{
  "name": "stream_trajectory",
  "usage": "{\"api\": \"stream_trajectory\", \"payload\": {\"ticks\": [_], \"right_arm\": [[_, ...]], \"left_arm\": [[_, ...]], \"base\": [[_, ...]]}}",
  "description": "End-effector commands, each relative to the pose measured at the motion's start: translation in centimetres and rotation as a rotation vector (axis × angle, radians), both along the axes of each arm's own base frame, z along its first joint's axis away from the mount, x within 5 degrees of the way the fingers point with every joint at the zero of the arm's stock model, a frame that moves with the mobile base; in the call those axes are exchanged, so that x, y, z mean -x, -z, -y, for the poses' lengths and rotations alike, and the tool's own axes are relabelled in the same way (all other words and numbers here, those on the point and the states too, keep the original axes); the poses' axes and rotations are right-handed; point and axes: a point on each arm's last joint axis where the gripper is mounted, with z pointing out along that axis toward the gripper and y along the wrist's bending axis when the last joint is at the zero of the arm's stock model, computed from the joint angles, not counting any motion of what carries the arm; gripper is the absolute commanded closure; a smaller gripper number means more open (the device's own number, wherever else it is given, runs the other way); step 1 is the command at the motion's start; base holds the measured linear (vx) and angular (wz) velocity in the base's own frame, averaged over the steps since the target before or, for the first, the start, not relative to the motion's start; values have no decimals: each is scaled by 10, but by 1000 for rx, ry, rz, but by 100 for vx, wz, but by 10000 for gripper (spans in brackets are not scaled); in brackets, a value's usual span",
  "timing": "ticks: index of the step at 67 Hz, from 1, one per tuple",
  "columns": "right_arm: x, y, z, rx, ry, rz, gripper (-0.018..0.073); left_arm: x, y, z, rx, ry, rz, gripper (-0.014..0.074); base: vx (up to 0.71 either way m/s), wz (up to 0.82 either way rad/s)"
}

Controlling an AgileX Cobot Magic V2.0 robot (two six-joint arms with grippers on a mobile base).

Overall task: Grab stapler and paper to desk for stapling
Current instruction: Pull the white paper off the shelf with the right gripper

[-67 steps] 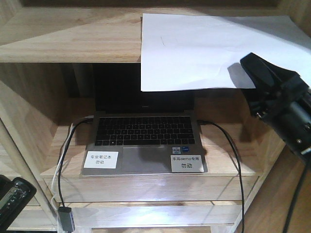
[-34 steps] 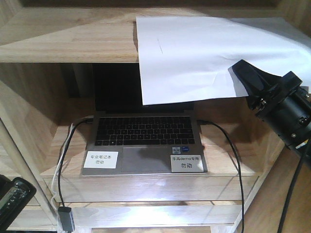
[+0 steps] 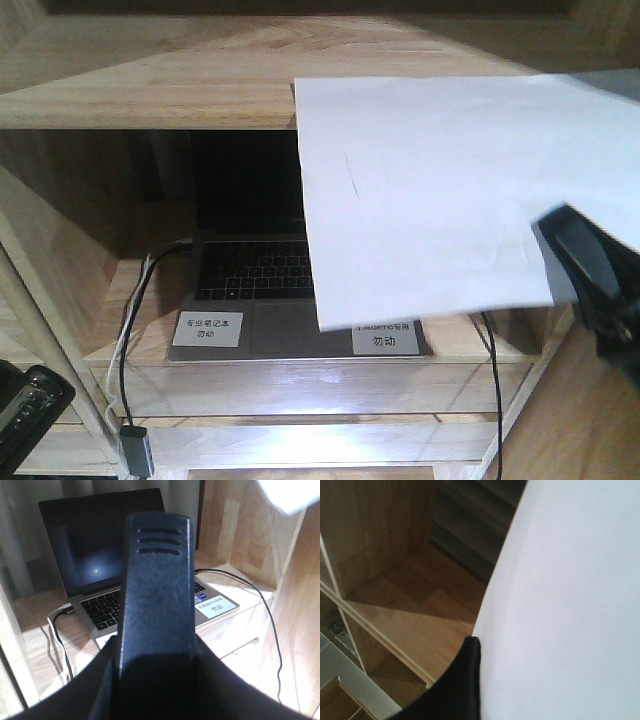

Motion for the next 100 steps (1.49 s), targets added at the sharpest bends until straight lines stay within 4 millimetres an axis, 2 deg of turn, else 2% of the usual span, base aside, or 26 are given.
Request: {"api": "stream_trajectory", "payload": {"ticks": [1, 13, 24, 100], "right_arm": [[21, -7, 3, -52, -13, 131, 568], [45, 12, 8, -65, 12, 120, 568], [55, 16, 9, -49, 18, 137, 568], [55, 17, 11, -37, 40, 111, 568]], "left_arm": [[-2, -20, -1, 83, -22, 108, 603], [-2, -20, -1, 83, -22, 108, 603], [-2, -20, -1, 83, -22, 108, 603], [-2, -20, -1, 83, -22, 108, 603]], "base": [[0, 0], [0, 0], [0, 0], [0, 0]]}}
